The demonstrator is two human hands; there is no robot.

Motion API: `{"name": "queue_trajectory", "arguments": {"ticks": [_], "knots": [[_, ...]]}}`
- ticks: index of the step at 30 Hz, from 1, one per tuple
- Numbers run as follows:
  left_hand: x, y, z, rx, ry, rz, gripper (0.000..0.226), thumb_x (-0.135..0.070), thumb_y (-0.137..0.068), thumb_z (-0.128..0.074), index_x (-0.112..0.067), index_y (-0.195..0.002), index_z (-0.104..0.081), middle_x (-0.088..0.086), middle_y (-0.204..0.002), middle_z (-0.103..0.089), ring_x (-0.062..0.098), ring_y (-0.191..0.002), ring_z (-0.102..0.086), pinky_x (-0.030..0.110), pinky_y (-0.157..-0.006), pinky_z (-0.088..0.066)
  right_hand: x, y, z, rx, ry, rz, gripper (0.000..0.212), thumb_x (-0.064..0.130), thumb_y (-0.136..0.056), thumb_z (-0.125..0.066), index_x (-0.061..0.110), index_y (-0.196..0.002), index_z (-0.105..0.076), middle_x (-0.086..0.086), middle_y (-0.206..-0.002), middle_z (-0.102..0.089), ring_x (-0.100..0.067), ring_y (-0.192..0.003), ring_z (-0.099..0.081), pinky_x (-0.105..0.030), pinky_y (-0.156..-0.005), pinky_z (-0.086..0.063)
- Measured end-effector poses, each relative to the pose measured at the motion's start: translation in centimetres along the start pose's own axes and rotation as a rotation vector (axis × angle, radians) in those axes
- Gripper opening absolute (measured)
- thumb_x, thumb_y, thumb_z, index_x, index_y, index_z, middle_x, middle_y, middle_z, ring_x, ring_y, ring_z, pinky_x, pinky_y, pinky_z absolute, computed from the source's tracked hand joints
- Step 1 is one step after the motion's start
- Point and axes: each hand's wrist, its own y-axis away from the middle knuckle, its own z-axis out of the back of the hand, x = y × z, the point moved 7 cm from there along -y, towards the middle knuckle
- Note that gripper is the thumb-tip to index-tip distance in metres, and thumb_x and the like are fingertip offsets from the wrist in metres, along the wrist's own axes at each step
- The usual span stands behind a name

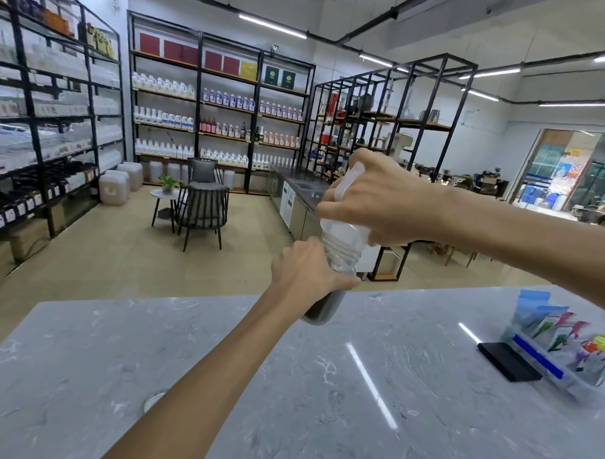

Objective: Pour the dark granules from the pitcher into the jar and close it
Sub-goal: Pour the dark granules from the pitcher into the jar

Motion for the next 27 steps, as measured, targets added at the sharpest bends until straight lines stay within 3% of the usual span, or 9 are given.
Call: {"name": "queue_trajectory", "arguments": {"ticks": [3, 12, 20, 24, 27], "knots": [[0.3, 0.2, -0.3, 0.012, 0.000, 0.016, 0.071, -0.068, -0.067, -0.077, -0.014, -0.109, -0.059, 0.004, -0.103, -0.068, 0.029, -0.101, -0.064, 0.033, -0.069, -0.044, -0.8, 0.3, 0.3, -0.035, -0.076, -0.054, 0.078, 0.040, -0.070, -0.080, 0.028, -0.134, -0.037, 0.010, -0.117, -0.067, -0.018, -0.091, -0.067, -0.051, -0.103, -0.030], [0.4, 0.1, -0.4, 0.013, -0.018, 0.011, 0.069, -0.069, -0.067, -0.076, -0.015, -0.107, -0.058, 0.003, -0.100, -0.066, 0.028, -0.097, -0.063, 0.032, -0.068, -0.042, 0.0, 0.4, -0.8, -0.092, -0.113, -0.054, 0.069, 0.037, -0.070, -0.077, 0.024, -0.130, -0.044, 0.003, -0.119, -0.068, -0.020, -0.084, -0.068, -0.053, -0.100, -0.031], [0.4, 0.1, -0.5, 0.022, -0.023, 0.018, 0.070, -0.070, -0.067, -0.075, -0.015, -0.107, -0.058, 0.004, -0.102, -0.067, 0.030, -0.100, -0.062, 0.033, -0.070, -0.041, 0.2, 0.3, -1.4, -0.100, -0.124, -0.048, 0.071, 0.036, -0.072, -0.076, 0.027, -0.131, -0.039, 0.005, -0.126, -0.064, -0.020, -0.097, -0.068, -0.053, -0.103, -0.028], [0.6, 0.2, -0.4, 0.013, -0.018, 0.026, 0.072, -0.069, -0.068, -0.075, -0.014, -0.111, -0.057, 0.005, -0.106, -0.067, 0.031, -0.104, -0.062, 0.033, -0.071, -0.041, -0.9, 0.5, -1.5, -0.124, -0.189, -0.122, 0.085, 0.040, -0.064, -0.084, 0.031, -0.133, -0.036, 0.008, -0.125, -0.066, -0.018, -0.100, -0.068, -0.054, -0.103, -0.029], [0.7, 0.3, -0.4, 0.029, -0.036, 0.018, 0.072, -0.069, -0.069, -0.075, -0.014, -0.111, -0.057, 0.005, -0.106, -0.067, 0.031, -0.103, -0.062, 0.034, -0.072, -0.043, 0.0, 0.3, -1.8, -0.125, -0.196, -0.068, 0.086, 0.041, -0.062, -0.085, 0.031, -0.133, -0.037, 0.008, -0.126, -0.065, -0.020, -0.102, -0.068, -0.054, -0.105, -0.029]]}}
